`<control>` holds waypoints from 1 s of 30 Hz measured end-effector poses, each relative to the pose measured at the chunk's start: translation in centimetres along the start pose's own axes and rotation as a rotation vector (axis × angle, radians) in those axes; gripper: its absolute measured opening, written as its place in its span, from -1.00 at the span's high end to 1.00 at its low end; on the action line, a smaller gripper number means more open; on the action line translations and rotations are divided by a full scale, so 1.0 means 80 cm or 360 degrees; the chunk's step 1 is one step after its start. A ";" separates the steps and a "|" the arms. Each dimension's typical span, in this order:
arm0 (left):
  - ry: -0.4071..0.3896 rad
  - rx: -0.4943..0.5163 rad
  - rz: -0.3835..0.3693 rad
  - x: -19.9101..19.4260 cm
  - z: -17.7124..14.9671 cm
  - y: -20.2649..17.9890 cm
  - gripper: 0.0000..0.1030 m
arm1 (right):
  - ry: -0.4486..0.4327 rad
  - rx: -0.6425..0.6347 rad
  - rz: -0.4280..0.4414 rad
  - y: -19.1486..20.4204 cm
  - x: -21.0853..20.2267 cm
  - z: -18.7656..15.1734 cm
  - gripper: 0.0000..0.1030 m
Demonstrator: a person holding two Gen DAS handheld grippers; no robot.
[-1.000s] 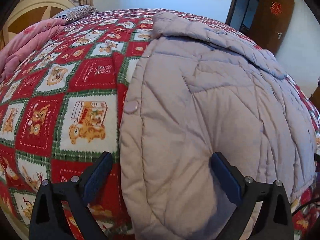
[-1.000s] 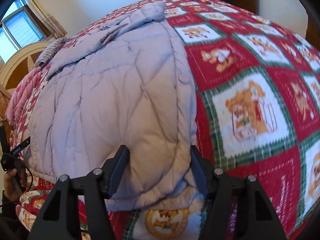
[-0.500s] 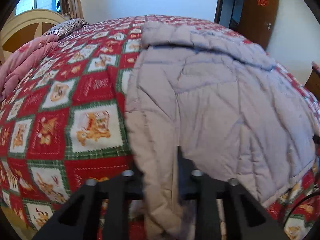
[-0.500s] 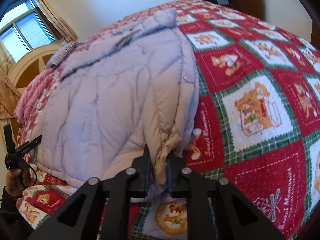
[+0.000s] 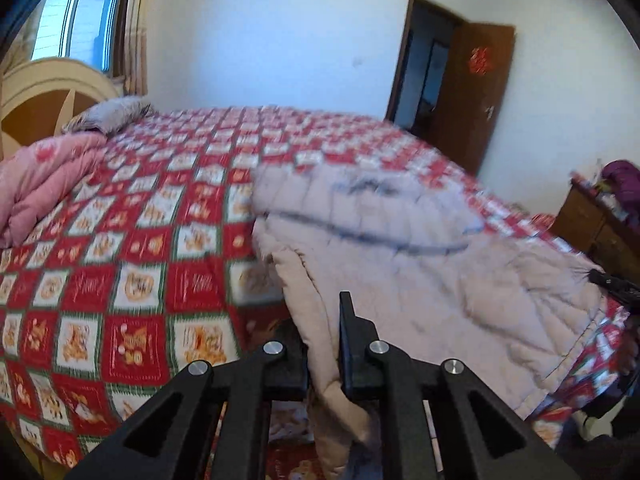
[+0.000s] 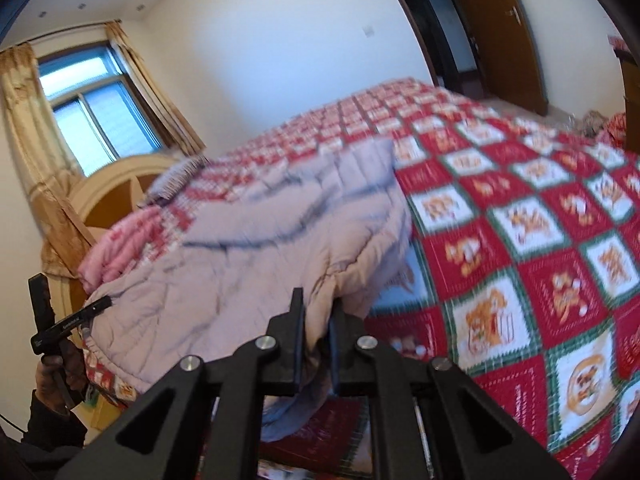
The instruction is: Fold large clothes
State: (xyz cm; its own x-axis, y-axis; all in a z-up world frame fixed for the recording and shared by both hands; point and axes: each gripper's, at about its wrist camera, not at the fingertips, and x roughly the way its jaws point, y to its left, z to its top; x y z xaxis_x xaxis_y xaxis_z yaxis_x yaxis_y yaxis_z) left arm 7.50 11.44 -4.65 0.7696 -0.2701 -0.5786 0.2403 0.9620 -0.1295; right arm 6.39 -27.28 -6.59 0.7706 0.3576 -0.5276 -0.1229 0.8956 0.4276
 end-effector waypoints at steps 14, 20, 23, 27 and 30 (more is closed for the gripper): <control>-0.0242 -0.0038 -0.0030 0.036 0.116 0.047 0.65 | -0.0370 -0.0022 0.0064 0.014 -0.019 0.129 0.82; -0.0281 -0.0349 -0.0282 0.057 0.187 0.086 0.49 | -0.0369 0.0088 0.0028 0.004 0.060 0.195 0.82; -0.0375 -0.0273 -0.0079 0.060 0.214 0.075 -0.45 | -0.0350 0.0068 0.0009 0.007 0.078 0.216 0.82; -0.0667 -0.0305 0.0188 0.065 0.235 0.087 -0.96 | -0.0340 0.0049 -0.0143 0.011 0.125 0.243 0.82; -0.0502 -0.0410 0.0363 0.128 0.246 0.104 -0.96 | -0.0304 0.0098 -0.0225 -0.002 0.174 0.256 0.82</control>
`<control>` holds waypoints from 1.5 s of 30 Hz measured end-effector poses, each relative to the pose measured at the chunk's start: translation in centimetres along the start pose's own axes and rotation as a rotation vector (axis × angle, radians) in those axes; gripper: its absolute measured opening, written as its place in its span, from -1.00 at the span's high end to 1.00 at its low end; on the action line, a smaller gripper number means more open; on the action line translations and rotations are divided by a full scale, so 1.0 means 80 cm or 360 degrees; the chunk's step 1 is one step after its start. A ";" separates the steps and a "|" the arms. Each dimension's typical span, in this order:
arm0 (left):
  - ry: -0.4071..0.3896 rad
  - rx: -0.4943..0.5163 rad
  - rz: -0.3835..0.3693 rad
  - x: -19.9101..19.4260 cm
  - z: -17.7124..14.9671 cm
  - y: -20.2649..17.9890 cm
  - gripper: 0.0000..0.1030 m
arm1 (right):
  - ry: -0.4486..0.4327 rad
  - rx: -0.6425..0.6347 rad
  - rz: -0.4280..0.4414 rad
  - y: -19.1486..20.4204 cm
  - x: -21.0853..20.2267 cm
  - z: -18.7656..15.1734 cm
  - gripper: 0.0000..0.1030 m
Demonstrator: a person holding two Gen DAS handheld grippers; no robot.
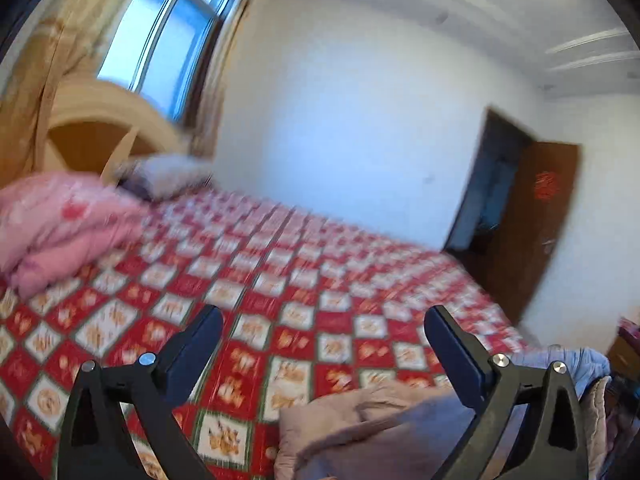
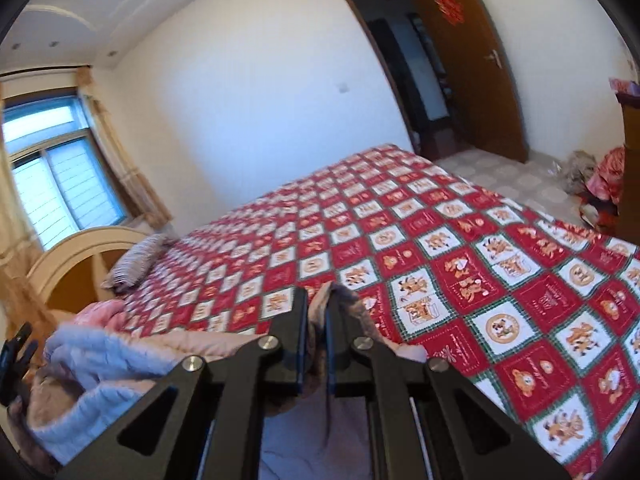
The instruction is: Fold large clothes
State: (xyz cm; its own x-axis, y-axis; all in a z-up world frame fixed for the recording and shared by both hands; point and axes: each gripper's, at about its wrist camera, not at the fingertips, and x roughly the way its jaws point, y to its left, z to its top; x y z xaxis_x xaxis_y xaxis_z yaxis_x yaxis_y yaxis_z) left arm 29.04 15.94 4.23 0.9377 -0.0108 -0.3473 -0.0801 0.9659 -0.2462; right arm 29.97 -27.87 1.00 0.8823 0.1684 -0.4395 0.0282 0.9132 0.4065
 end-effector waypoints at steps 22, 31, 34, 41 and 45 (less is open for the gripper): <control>0.0187 0.0463 0.0380 0.131 -0.152 -0.119 -0.96 | 0.0343 -0.0495 -0.0054 0.078 0.142 -0.098 -0.69; 0.0462 0.0591 0.0600 0.241 -0.183 -0.128 -0.96 | 0.0508 -0.0894 -0.0111 0.113 0.203 -0.166 -0.63; 0.0545 0.0455 0.0577 0.265 -0.188 -0.109 -0.96 | 0.0526 -0.0726 -0.0128 0.083 0.223 -0.153 -0.61; 0.0595 0.0277 0.0476 0.289 -0.204 -0.087 -0.98 | 0.0550 -0.0612 -0.0088 0.068 0.251 -0.151 -0.66; 0.0616 0.0196 0.0447 0.292 -0.210 -0.077 -0.98 | 0.0576 -0.0614 -0.0071 0.068 0.262 -0.157 -0.71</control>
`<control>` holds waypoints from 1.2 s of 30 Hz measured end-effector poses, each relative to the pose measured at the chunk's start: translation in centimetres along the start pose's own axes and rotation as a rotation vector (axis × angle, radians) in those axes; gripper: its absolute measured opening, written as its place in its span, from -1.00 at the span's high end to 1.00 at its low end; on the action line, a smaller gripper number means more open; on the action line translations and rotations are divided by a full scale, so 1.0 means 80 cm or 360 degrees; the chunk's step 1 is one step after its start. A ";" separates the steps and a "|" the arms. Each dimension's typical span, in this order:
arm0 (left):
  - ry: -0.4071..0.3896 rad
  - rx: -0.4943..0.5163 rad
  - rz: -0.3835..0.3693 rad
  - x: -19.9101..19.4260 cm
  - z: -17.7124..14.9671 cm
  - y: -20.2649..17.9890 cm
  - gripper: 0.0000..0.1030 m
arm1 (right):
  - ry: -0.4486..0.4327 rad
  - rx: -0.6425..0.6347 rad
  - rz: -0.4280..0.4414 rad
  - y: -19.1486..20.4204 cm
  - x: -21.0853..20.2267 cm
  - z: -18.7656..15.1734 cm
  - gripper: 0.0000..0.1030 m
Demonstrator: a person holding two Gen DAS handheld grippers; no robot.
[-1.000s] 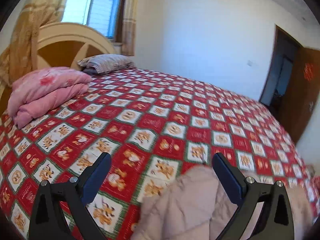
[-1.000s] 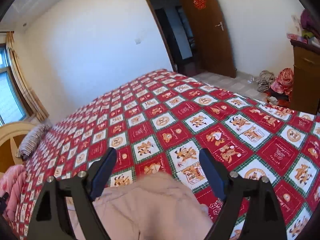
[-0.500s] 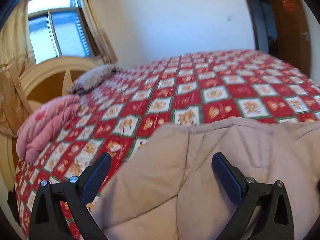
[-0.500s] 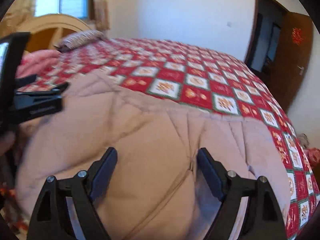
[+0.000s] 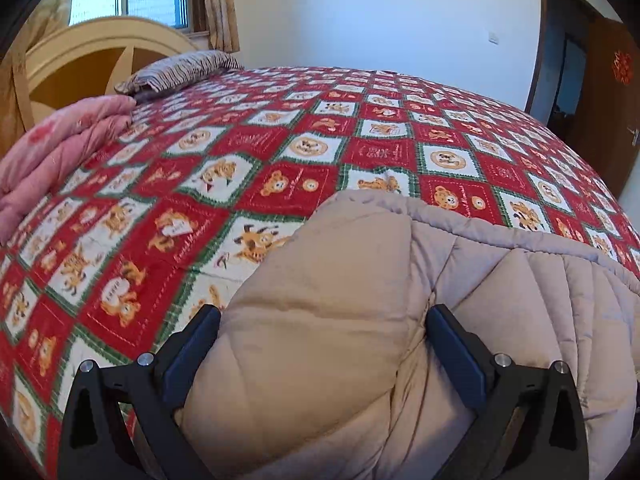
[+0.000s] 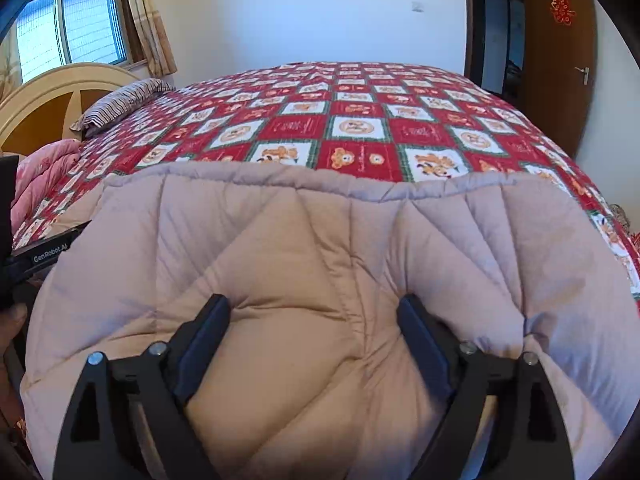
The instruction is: Fold large clothes
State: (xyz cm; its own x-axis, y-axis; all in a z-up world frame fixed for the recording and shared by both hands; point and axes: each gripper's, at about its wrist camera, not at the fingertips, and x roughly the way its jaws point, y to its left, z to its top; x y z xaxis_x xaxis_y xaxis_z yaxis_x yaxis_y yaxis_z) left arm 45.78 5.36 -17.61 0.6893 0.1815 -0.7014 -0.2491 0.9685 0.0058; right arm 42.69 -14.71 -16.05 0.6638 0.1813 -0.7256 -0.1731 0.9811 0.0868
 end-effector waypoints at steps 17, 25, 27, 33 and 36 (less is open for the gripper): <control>0.0108 -0.0062 -0.0047 -0.028 0.012 0.019 -0.98 | 0.0143 -0.0077 -0.0150 0.014 0.017 0.005 -0.77; -0.0031 0.0014 -0.0047 -0.051 0.008 -0.010 -0.98 | -0.0031 0.0102 -0.0266 0.058 -0.017 0.054 -0.71; -0.0015 0.0122 0.0071 -0.032 -0.003 -0.024 -0.98 | 0.0048 0.0061 -0.0312 0.065 0.013 0.055 -0.71; -0.0058 0.0012 0.0031 -0.024 -0.018 -0.012 -0.98 | 0.0085 0.0053 -0.0271 0.061 0.050 0.042 -0.84; -0.0035 0.0005 0.0021 -0.019 -0.018 -0.013 -0.98 | 0.0108 0.0047 -0.0285 0.062 0.060 0.038 -0.92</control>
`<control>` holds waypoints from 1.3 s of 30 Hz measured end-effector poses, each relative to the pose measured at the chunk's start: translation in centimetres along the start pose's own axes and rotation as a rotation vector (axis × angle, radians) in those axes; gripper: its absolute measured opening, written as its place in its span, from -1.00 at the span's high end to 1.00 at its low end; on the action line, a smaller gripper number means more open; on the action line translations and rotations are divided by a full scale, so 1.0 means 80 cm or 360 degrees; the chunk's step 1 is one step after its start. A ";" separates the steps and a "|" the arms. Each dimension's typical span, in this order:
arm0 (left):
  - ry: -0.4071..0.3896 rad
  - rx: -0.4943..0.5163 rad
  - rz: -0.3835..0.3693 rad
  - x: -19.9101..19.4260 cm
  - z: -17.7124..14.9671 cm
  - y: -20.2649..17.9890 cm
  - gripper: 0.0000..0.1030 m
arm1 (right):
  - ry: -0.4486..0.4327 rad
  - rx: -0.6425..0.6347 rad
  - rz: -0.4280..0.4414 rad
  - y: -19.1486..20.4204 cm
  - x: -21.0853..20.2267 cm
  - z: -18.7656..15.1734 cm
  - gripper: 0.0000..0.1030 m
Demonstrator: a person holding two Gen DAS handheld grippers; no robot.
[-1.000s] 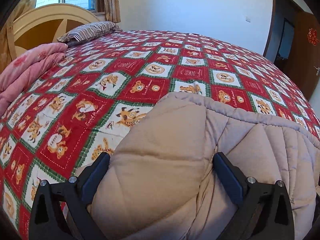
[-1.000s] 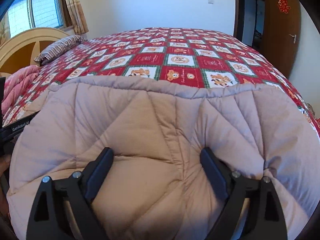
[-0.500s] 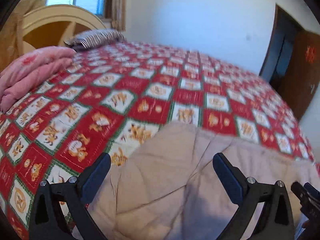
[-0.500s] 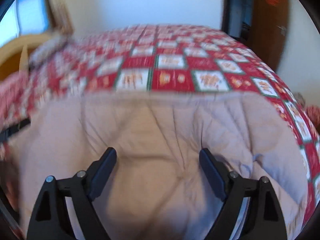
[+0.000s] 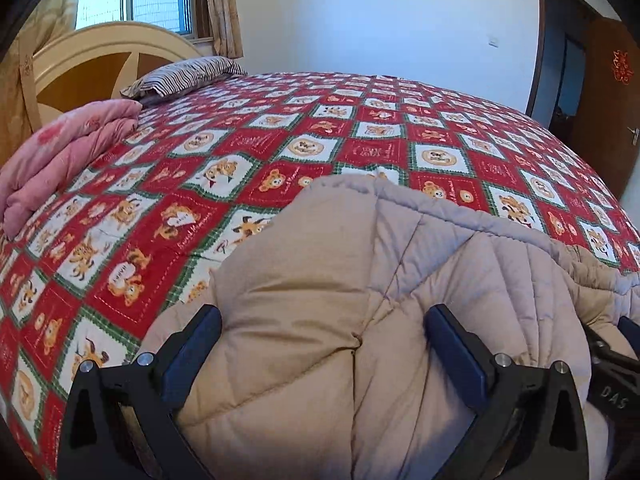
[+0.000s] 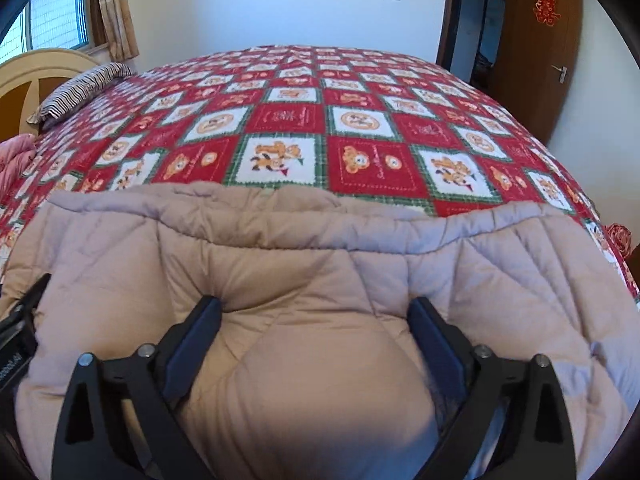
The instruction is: Fold large clothes
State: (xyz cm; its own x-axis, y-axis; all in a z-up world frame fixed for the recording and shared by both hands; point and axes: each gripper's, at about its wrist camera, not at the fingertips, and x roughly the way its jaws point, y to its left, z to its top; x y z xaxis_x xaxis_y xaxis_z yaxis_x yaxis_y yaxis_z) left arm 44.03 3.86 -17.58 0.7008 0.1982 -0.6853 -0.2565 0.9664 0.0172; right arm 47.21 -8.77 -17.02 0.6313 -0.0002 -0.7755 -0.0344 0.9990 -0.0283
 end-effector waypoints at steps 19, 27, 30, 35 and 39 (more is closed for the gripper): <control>0.0012 -0.0021 -0.0156 -0.064 0.000 0.043 -0.98 | 0.0078 -0.0061 -0.0052 0.005 -0.038 -0.011 -0.77; 0.0008 -0.0225 0.0083 -0.104 -0.101 0.128 -0.98 | -0.0048 -0.0136 -0.0157 0.020 -0.085 -0.108 -0.98; 0.0009 -0.0398 -0.0016 -0.111 -0.125 0.145 -0.98 | -0.0023 -0.0144 -0.0167 0.022 -0.073 -0.104 -1.00; 0.0021 -0.0548 -0.0149 -0.143 -0.146 0.156 -0.98 | 0.0009 -0.0090 -0.0116 0.010 -0.101 -0.104 -0.95; 0.0098 -0.0554 -0.0252 -0.131 -0.151 0.144 -0.98 | -0.0072 -0.0109 -0.0099 0.009 -0.164 -0.147 -0.96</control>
State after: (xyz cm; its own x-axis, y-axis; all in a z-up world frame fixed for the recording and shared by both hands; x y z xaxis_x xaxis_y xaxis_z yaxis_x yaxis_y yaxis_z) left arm 25.66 10.96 -18.97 0.7111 0.0306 -0.7024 -0.3665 0.8687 -0.3333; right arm 29.80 -8.59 -14.26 0.6681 -0.0587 -0.7418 -0.0460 0.9917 -0.1199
